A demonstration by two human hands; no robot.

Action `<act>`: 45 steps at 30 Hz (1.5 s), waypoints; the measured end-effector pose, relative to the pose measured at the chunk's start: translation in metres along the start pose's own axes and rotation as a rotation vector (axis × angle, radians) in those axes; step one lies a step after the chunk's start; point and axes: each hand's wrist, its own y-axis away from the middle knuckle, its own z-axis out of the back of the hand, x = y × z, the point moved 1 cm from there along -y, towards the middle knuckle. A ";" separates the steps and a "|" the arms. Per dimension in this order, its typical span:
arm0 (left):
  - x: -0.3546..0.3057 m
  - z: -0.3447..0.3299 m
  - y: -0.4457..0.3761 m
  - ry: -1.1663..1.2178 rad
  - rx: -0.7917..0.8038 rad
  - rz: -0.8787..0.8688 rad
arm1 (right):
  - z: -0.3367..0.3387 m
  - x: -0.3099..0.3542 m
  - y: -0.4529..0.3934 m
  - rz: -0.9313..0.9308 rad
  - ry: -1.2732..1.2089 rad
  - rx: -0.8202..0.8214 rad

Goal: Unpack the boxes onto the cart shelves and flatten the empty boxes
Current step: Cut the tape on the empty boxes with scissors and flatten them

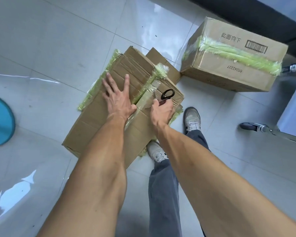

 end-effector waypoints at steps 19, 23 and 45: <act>0.004 0.002 -0.005 0.126 0.003 0.048 | -0.030 0.036 0.005 0.009 -0.082 -0.086; 0.004 0.000 -0.003 0.153 -0.018 0.046 | -0.035 0.026 0.013 -0.016 -0.054 0.005; -0.003 -0.006 0.001 0.113 -0.080 0.099 | -0.047 0.064 -0.024 0.143 0.025 -0.154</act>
